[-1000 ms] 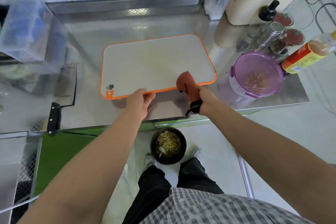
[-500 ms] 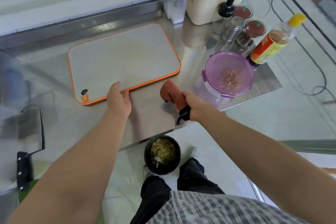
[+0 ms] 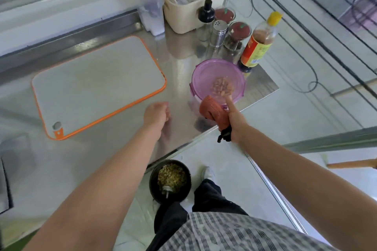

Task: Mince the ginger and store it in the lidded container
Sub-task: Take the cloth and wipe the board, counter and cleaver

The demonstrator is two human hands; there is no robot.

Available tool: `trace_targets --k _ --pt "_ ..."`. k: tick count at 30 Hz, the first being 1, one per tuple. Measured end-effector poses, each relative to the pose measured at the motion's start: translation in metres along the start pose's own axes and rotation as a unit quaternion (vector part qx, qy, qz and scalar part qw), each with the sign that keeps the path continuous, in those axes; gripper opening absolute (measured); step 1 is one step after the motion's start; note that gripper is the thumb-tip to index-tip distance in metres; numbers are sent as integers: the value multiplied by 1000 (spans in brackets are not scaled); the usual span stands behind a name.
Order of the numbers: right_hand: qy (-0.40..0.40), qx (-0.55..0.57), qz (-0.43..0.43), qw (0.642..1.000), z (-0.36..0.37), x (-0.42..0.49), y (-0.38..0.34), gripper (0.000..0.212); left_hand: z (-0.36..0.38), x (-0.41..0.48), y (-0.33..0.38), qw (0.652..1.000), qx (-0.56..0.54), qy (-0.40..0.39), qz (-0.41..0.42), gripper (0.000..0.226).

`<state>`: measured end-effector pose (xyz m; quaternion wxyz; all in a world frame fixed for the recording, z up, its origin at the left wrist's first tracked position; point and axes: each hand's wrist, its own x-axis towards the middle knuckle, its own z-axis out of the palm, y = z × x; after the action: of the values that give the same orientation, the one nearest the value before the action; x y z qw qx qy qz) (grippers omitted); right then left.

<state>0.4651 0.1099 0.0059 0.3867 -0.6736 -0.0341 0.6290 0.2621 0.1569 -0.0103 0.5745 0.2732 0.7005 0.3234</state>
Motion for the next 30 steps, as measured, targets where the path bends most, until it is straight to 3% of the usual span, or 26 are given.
trace_targets --k 3,9,19,24,27,30 --pt "69 -90 -48 992 -7 9 -11 37 39 -13 8 996 17 -87 -8 16" --pt "48 -191 -106 975 11 12 -38 34 63 -17 26 986 -54 -149 -59 12" --pt "-91 -320 -136 933 104 24 -64 35 1 17 51 992 -117 4 -53 22" --pt "-155 -379 -152 900 142 29 -41 34 -39 38 40 984 -128 118 -34 14" --pt "-196 -329 -164 909 157 33 -29 25 -53 48 37 982 -130 136 -5 31" --pt "-204 -271 -130 932 157 36 -25 31 -52 48 41 980 -173 96 16 33"
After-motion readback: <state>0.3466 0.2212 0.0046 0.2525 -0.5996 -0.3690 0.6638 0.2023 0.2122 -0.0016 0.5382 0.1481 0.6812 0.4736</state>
